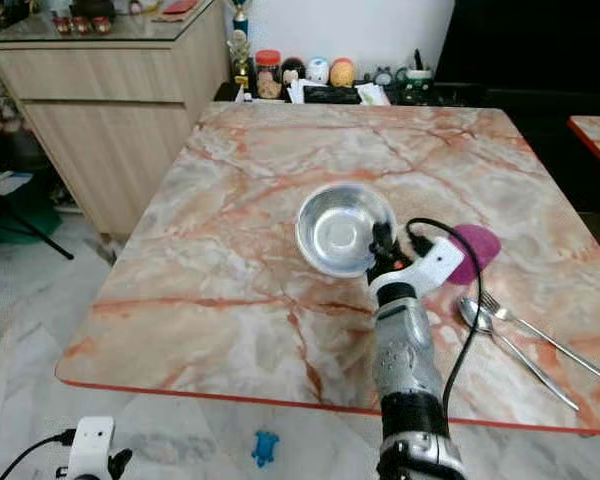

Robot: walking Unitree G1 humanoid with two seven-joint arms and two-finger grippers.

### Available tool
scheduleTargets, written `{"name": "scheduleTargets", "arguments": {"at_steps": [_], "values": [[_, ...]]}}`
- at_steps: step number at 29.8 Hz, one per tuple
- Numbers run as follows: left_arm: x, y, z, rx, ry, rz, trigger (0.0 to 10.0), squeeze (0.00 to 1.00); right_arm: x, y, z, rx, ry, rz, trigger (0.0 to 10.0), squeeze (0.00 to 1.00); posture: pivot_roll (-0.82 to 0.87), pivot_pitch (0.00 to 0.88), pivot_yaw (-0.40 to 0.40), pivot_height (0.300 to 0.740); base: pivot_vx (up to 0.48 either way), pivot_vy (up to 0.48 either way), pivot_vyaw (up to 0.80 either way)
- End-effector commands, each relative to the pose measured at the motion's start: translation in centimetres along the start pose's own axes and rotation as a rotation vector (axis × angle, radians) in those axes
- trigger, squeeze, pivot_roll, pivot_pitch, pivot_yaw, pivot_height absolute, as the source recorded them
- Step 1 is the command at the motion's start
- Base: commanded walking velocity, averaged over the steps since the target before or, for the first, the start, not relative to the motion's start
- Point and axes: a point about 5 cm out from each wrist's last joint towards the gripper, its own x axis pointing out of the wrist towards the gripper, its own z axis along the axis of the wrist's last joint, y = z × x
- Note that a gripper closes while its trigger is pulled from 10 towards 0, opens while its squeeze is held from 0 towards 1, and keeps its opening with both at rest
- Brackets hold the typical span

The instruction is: Setting the table

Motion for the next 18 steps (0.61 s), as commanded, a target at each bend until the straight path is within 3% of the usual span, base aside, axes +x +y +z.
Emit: {"name": "scheduleTargets", "arguments": {"at_steps": [1,7,15,18], "values": [[-0.1,0.0,-0.5,-0.018,0.029,0.007,10.0,0.00,0.0,0.7,0.7,0.005,-0.039,0.042,10.0,0.00,0.07,0.000,0.000,0.740,0.000,0.000,0.00],[-0.1,0.2,-0.8,-0.080,0.041,0.018,10.0,0.00,-1.1,1.5,1.8,0.031,-0.114,0.118,10.0,0.00,0.06,0.000,-0.001,0.740,0.000,0.000,0.00],[-0.1,0.3,-0.5,-0.075,0.031,0.011,10.0,0.00,-1.2,1.9,1.9,0.015,-0.105,0.140,10.0,0.00,0.06,0.000,-0.001,0.740,0.000,0.000,0.00],[0.0,0.2,-0.4,-0.074,0.027,0.008,10.0,0.00,-1.1,2.0,2.0,0.016,-0.109,0.146,10.0,0.00,0.06,0.000,-0.003,0.740,0.000,-0.277,0.00]]}}
